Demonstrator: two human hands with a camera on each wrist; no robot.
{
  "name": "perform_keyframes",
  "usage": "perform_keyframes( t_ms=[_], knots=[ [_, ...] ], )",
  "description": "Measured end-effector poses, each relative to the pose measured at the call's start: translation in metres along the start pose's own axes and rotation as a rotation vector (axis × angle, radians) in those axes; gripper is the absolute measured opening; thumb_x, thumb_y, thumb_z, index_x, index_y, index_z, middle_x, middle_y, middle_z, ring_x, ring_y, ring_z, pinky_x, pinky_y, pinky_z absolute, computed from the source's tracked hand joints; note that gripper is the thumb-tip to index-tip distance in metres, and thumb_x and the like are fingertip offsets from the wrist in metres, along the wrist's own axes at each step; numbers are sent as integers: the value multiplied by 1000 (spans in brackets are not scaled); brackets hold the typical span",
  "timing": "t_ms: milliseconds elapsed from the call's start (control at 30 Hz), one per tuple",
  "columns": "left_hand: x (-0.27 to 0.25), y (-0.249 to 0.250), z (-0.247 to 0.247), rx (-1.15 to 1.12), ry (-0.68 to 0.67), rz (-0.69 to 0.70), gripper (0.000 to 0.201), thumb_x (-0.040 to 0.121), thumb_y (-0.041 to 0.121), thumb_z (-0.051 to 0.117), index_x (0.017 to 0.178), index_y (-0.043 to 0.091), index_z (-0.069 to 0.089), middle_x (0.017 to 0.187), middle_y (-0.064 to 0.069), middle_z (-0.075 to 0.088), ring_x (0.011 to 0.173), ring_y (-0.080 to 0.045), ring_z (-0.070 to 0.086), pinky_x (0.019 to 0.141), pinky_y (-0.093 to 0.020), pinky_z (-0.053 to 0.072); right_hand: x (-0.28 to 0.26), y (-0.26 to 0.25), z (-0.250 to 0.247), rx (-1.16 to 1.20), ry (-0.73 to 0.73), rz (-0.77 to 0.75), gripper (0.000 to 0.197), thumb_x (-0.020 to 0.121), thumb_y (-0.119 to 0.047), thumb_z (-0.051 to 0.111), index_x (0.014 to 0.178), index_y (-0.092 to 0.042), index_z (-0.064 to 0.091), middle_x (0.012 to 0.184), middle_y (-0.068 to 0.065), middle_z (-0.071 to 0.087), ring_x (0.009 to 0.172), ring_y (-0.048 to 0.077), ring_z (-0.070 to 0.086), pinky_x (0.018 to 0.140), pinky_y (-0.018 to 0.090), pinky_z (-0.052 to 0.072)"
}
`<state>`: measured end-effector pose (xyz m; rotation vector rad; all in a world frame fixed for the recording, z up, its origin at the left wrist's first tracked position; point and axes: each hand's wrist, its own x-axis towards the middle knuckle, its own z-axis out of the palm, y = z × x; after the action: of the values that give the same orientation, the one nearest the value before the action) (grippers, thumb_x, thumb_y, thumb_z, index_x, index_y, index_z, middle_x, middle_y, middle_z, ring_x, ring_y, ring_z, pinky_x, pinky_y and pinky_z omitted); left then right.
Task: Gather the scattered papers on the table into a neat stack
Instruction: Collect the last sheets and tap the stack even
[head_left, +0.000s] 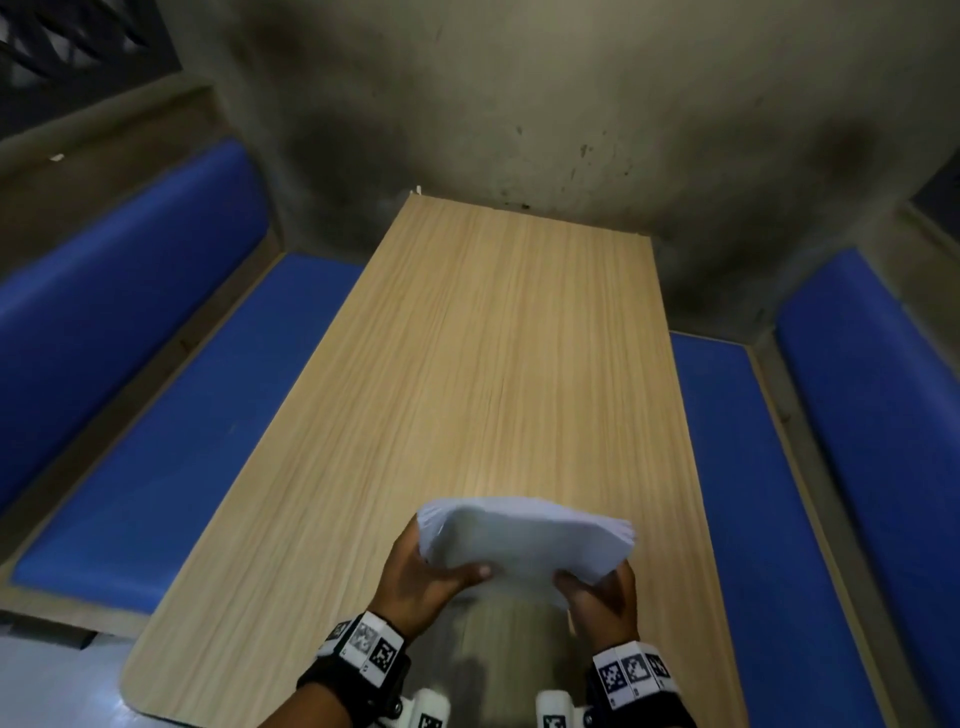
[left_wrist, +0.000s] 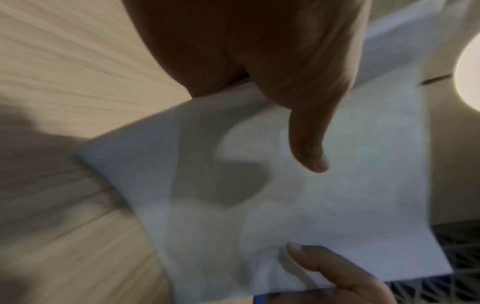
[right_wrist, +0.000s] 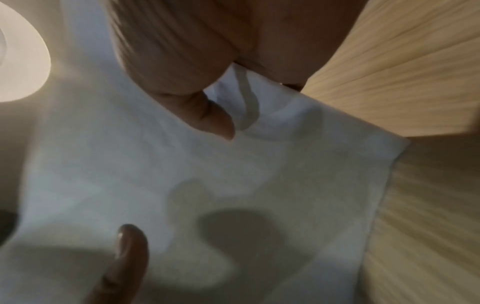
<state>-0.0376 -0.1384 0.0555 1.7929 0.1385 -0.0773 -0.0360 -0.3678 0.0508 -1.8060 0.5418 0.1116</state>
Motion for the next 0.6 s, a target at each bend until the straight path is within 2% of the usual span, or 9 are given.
perform_keyframes(
  t_ms=[67,100,167,267,333,400,467,533,600],
  knots=[
    [2,0,-1,-22,16,8,69,61,28,97,123,26,66,116,23,71,110,8,65,87,-9,49,-1,0,2,28,58,-45,55,63,0,79,109,-27,65,113,6,70,107,24,65,95,49,53],
    [3,-1,-3,-18,20,-3,68,60,30,97,121,26,68,115,21,73,108,6,67,87,-12,51,-1,2,3,51,81,-32,58,63,0,78,114,-23,65,113,7,71,106,24,66,95,51,54],
    [5,-4,-5,-29,22,-72,66,56,35,98,115,24,73,107,12,79,101,-3,73,83,-21,57,0,5,4,57,86,12,66,58,-11,80,121,-19,61,114,8,70,107,27,65,96,53,53],
    [7,-8,-3,-58,-16,-158,54,58,24,98,108,23,77,96,10,81,90,-8,77,73,-24,59,1,9,7,13,39,98,64,67,-14,80,125,-16,52,117,3,60,116,33,59,101,46,47],
    [6,-8,-2,-81,-13,-180,48,61,15,96,105,21,77,93,11,82,84,-6,77,67,-21,57,1,11,8,24,60,20,68,62,-17,80,123,-15,52,119,6,61,117,32,58,100,48,47],
    [6,-9,-3,-116,-3,-182,47,62,8,94,105,15,76,93,7,82,83,-7,78,65,-20,57,-4,6,9,31,66,5,63,56,-21,77,116,-17,60,110,10,67,107,32,63,95,53,51],
    [5,-11,-3,-112,-9,-190,44,62,6,94,101,12,76,88,7,82,79,-5,77,64,-19,56,-7,4,9,35,56,23,40,63,-11,76,100,-18,63,95,9,68,93,32,65,88,53,54],
    [5,-14,-4,-108,-40,-203,43,62,7,95,100,13,77,89,6,82,80,-5,77,68,-22,57,-7,9,11,38,74,51,36,72,2,74,104,-11,62,94,13,68,88,31,65,80,45,56],
    [5,-18,-3,-98,-56,-202,43,63,9,95,103,13,78,94,3,82,86,-10,78,75,-30,60,-8,13,11,31,89,35,33,74,5,72,103,-7,62,92,16,68,85,33,65,71,38,54]
  ],
)
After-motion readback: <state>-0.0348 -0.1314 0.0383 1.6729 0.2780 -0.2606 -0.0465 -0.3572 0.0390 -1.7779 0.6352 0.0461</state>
